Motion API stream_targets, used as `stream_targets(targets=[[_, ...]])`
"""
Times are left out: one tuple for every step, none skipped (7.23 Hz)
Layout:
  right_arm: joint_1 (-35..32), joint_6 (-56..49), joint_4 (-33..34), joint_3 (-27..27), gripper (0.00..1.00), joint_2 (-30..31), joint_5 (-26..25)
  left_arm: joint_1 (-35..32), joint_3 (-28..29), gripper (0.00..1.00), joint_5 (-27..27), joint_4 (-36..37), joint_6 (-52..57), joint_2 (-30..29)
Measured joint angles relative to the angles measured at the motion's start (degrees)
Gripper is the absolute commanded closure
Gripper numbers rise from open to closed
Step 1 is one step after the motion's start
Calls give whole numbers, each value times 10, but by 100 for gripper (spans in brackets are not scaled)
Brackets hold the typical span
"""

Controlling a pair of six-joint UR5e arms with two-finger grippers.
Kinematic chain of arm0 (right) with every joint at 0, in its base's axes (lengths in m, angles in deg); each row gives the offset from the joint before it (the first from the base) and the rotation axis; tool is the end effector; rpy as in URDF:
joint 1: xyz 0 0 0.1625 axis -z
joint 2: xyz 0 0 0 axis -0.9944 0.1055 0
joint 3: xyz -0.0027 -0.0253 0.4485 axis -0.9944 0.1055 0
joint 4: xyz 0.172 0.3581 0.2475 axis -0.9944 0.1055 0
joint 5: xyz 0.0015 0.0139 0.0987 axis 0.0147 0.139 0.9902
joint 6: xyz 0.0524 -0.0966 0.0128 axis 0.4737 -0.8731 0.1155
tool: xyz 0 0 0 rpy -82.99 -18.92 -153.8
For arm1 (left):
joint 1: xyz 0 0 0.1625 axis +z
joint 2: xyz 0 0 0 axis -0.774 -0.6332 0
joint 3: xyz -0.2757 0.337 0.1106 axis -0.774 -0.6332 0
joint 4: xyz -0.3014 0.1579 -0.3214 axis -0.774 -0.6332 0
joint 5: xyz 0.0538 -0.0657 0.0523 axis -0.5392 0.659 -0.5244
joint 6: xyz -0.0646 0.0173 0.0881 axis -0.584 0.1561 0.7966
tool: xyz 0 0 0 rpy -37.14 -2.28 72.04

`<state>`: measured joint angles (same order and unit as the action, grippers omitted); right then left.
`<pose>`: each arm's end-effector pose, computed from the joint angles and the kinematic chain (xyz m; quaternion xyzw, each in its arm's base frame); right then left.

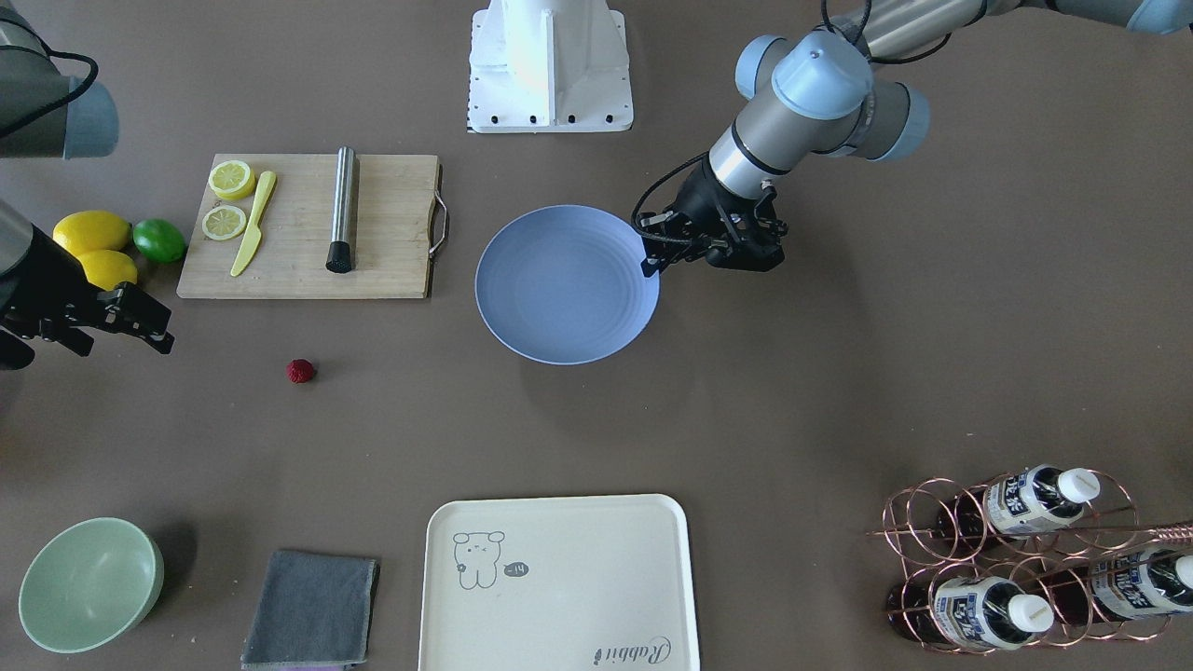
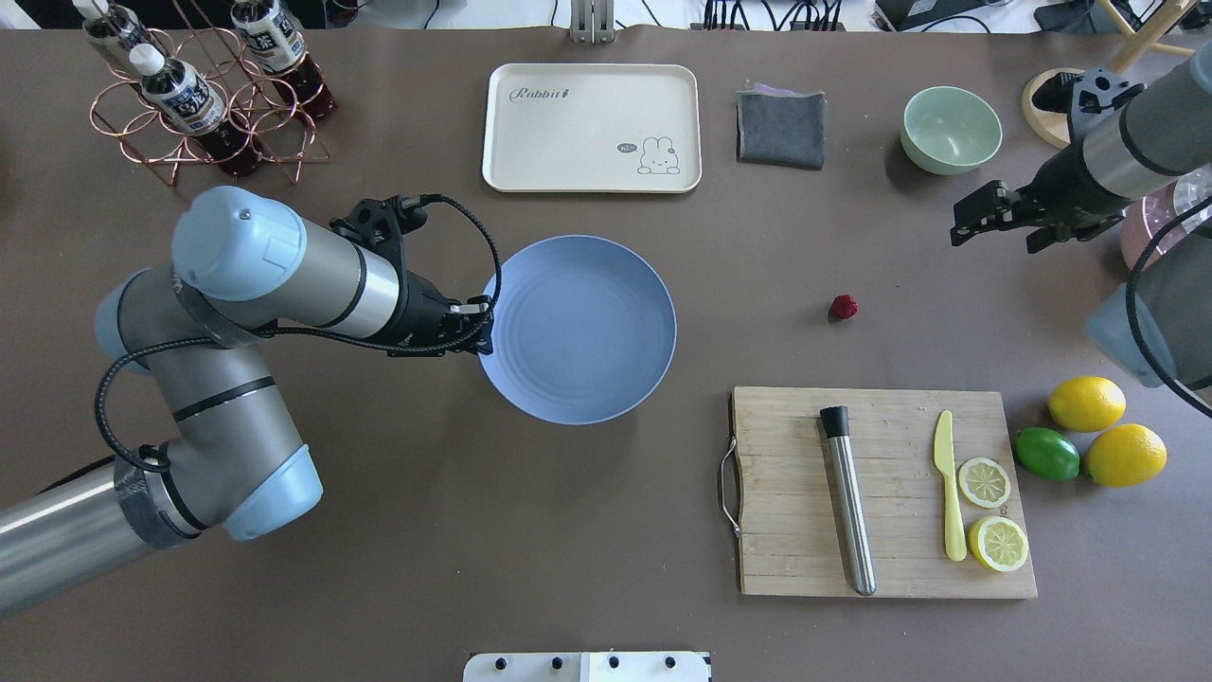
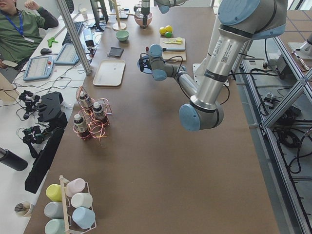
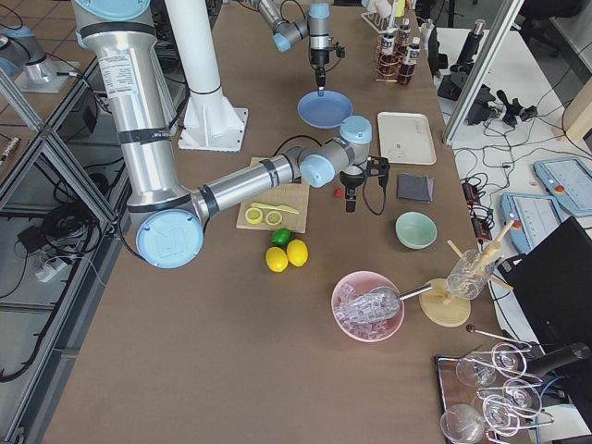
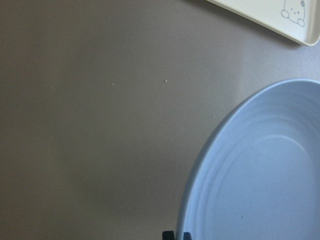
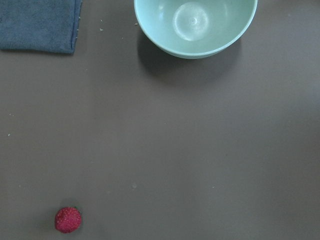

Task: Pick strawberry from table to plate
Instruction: 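Lower the right gripper over the red strawberry while the left gripper holds the plate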

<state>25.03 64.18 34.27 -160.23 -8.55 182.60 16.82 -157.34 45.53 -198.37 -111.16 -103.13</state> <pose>-0.2731 -0.5825 0.4442 0.0315 -0.4212 0.0478 0.9052 0.5381 -0.4660 0.2528 0.0105 0.5693 -0.0882 0.8173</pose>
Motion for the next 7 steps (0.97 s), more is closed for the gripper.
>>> stream_targets(targets=[[18, 31, -9, -1, 0, -7, -8, 19, 10, 100, -22, 0, -1, -5], [35, 53, -13, -1, 0, -14, -16, 34, 16, 100, -39, -1, -1, -6], [49, 65, -15, 0, 0, -20, -28, 46, 20, 100, -47, -1, -2, -6], [60, 70, -15, 2, 0, -23, -39, 54, 22, 100, -51, -1, -2, -5], [69, 72, -15, 6, 0, -24, -47, 59, 22, 100, -52, -1, -2, -4], [73, 73, -15, 13, 0, -28, -51, 63, 22, 100, -53, -1, -2, -3], [77, 75, -15, 22, 0, -35, -55, 67, 21, 28, -52, -1, -2, -3]])
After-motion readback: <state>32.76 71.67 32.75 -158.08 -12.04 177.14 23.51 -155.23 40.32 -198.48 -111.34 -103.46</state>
